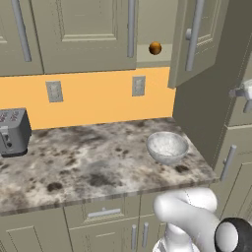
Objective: Open the cabinet. Pick the kiwi and mango from the cabinet and place them into the bowl. Then close the cabinet.
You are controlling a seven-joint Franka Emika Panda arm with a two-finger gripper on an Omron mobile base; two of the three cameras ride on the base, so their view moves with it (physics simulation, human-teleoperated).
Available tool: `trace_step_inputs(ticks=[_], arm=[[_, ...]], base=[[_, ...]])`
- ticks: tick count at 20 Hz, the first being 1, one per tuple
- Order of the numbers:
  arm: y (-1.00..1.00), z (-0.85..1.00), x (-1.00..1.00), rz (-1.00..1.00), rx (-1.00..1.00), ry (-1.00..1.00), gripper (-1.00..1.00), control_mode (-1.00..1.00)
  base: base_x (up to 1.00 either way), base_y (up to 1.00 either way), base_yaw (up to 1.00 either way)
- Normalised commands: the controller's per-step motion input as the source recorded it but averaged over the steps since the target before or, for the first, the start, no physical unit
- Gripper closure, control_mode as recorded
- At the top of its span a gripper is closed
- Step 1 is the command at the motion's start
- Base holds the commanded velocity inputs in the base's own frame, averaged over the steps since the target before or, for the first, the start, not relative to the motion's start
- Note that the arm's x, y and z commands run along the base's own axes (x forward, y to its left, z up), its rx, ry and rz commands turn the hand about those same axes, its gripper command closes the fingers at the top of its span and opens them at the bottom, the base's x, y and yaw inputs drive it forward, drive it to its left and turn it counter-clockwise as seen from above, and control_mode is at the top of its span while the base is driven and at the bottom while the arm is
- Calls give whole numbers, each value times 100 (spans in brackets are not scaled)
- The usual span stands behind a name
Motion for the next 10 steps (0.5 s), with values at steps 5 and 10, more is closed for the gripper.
trace_step_inputs(ticks=[5, 10], arm=[[100, 70, -93, -18, -10, -61, -100, -100], [100, 76, -90, -40, -13, -53, -100, -100]], base=[[0, 0, 0], [0, 0, 0]])
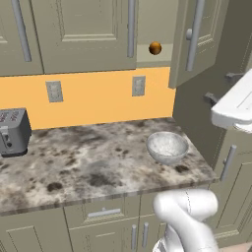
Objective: Open the cabinet. Pick the kiwi and mango from the cabinet and place them into the bowl. Then close the cabinet.
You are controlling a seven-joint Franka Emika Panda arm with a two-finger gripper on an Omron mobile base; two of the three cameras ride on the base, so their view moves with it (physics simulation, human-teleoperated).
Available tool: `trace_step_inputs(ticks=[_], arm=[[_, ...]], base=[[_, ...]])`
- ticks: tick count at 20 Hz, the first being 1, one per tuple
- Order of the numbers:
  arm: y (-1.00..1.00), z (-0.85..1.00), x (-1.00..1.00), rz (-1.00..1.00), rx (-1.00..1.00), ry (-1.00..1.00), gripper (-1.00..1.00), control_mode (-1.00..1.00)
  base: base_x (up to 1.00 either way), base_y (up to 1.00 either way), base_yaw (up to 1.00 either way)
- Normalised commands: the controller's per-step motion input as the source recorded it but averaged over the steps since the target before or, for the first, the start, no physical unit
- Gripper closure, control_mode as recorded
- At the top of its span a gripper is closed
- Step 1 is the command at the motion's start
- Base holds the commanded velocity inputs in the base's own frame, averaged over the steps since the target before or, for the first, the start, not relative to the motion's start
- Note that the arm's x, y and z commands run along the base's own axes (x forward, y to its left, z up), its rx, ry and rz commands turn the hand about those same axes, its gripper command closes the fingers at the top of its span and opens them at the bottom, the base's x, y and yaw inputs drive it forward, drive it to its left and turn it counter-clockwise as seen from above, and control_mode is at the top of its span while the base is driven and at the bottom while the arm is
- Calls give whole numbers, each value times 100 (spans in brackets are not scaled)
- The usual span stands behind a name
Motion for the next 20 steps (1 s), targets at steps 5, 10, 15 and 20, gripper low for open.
trace_step_inputs(ticks=[5, 10, 15, 20], arm=[[91, -9, 17, -48, -25, -25, -100, -100], [17, -30, 99, -9, -10, -1, -100, -100], [-16, -3, 94, -16, 0, 0, -100, -100], [-3, 0, 92, -33, 0, 0, -100, -100]], base=[[0, 0, 0], [0, 0, 0], [0, 0, 0], [0, 0, 0]])
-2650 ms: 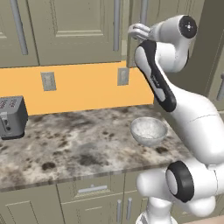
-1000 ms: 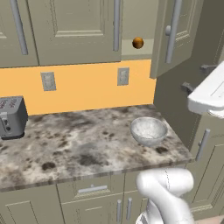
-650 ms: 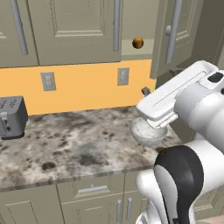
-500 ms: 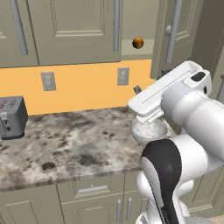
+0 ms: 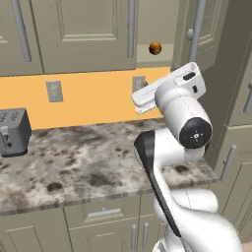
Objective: Open the cabinet. Pick the kiwi and mango from the cabinet and place them into the bowl. Then close the cabinet.
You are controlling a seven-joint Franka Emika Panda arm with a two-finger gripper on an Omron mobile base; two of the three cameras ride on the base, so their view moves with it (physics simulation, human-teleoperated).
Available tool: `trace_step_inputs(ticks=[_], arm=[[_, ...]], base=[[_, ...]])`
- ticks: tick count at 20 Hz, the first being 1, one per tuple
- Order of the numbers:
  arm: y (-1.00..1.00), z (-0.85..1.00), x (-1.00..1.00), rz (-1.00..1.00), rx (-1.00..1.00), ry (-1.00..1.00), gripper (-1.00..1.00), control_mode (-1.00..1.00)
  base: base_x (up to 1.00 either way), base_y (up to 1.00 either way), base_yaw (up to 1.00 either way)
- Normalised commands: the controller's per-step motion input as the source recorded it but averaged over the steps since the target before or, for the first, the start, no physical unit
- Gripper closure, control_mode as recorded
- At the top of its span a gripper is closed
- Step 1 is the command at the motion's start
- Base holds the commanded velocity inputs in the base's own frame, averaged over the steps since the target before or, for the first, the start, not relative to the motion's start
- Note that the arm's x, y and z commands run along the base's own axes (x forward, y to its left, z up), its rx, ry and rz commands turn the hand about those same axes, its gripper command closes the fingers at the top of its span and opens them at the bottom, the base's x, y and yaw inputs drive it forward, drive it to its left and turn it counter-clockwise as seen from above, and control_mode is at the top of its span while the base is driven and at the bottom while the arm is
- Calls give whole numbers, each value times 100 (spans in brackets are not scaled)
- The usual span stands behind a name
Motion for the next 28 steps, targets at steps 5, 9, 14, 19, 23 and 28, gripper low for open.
trace_step_inputs(ticks=[5, 9, 14, 19, 23, 28], arm=[[-1, 0, 70, -51, 0, 0, -100, -100], [-11, 0, 59, -47, 0, 0, -100, -100], [-27, 0, 70, -29, 1, 0, -100, -100], [-75, 4, 27, -14, 12, 0, -100, -100], [-100, 5, 0, -16, 18, 0, -100, -100], [-100, 3, -12, -18, 20, -5, -100, -100]], base=[[0, 0, 0], [0, 0, 0], [0, 0, 0], [0, 0, 0], [0, 0, 0], [0, 0, 0]])
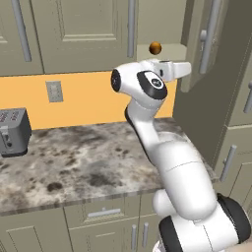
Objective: Open the cabinet. Pick the kiwi and mango from the cabinet and place them into the bowl. Then close the cabinet.
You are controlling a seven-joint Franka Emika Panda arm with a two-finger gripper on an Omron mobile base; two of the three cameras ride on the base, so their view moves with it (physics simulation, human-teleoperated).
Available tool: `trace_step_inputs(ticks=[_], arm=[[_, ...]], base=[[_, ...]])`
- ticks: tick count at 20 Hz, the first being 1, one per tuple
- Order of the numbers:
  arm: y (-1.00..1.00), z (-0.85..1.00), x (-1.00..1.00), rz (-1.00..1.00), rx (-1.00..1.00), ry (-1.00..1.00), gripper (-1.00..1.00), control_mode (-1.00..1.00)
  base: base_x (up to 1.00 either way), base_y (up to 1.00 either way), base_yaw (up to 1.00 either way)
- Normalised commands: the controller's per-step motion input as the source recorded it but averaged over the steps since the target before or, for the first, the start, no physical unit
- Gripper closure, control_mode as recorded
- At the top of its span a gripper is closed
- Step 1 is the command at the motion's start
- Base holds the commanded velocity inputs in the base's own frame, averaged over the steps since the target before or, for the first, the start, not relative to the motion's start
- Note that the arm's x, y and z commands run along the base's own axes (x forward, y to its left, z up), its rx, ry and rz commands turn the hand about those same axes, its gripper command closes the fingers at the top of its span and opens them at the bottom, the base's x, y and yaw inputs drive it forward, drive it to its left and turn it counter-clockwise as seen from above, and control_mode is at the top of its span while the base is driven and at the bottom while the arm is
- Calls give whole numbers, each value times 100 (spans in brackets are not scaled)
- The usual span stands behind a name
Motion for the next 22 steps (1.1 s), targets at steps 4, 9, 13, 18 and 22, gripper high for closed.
trace_step_inputs(ticks=[4, 9, 13, 18, 22], arm=[[-100, 0, -18, -9, 22, -20, -100, -100], [-100, 0, -19, -1, 23, -25, -100, -100], [-100, 0, -6, 0, 24, -30, -100, -100], [-39, 0, -30, 0, 9, -28, -100, -100], [90, 0, -66, 2, -6, -24, -100, -100]], base=[[0, 0, 0], [0, 0, 0], [0, 0, 0], [0, 0, 0], [0, 0, 0]])
